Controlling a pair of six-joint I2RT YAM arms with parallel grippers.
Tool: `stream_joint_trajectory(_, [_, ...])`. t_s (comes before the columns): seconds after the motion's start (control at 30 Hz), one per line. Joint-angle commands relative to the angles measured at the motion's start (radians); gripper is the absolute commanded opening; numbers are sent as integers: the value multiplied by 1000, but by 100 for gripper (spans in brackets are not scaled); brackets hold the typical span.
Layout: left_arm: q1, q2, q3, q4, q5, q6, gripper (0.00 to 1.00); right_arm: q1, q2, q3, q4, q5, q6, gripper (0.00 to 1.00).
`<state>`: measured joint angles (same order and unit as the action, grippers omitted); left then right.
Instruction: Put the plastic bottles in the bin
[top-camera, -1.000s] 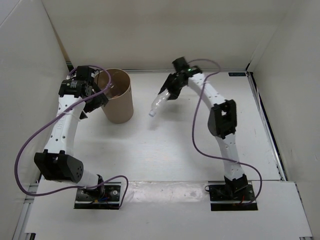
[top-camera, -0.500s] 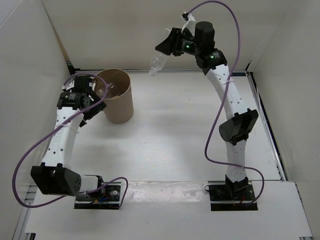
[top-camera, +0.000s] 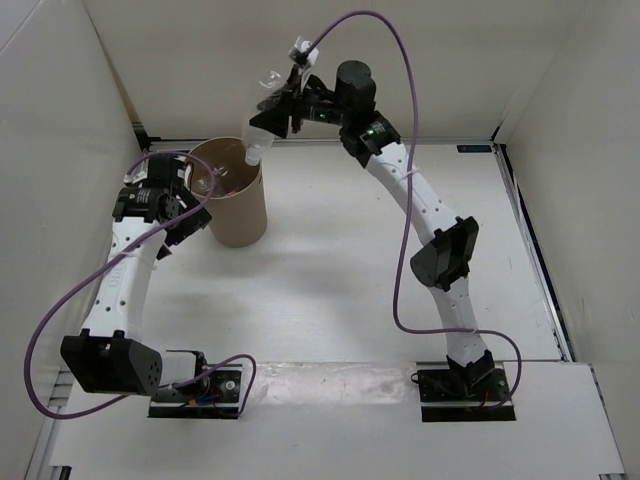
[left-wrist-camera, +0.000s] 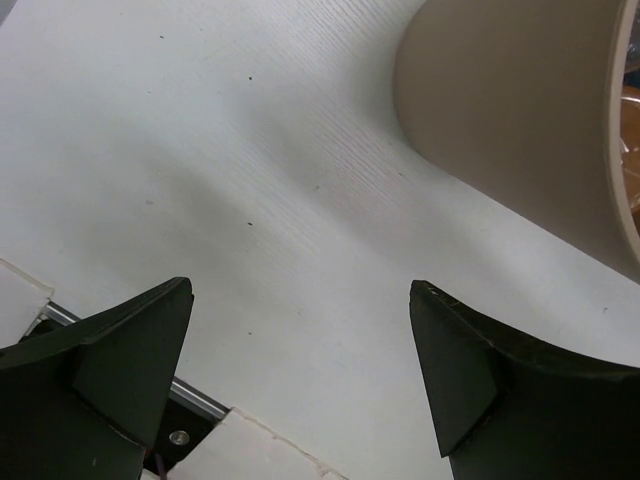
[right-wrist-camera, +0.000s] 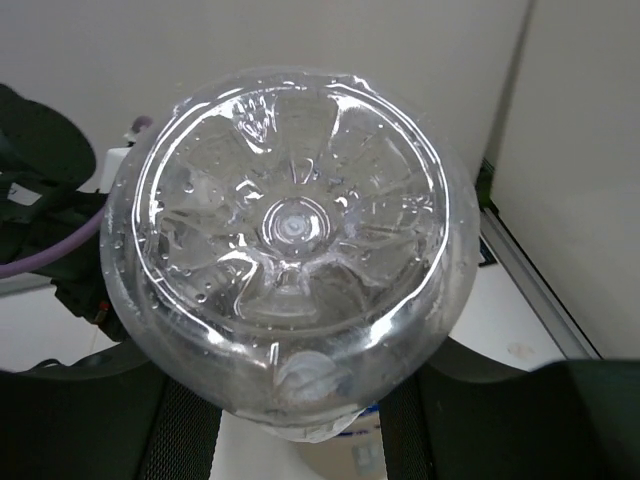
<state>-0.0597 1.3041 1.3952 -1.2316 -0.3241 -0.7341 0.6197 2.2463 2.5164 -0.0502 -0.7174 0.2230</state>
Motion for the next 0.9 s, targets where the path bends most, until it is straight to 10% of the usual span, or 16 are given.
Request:
stream_joint_trajectory(0.0, [8, -51, -10, -19, 13, 27, 100, 25, 4, 32, 125, -33, -62, 0])
stream_joint_trajectory(0.13, [9, -46, -19, -29, 33, 59, 100, 55, 13, -26, 138, -10, -108, 2])
stream_joint_trajectory(0.3, [17, -48, -12, -46, 33, 99, 100, 83, 39, -12, 95, 55, -120, 64])
stream_joint_trajectory(0.5, [40, -83, -39, -3, 30, 127, 100, 107, 76, 60, 18, 177, -189, 90])
stream_joint_trajectory(0.87, [107, -169, -147, 110, 57, 95, 100, 14, -37, 76, -258, 370, -105, 90])
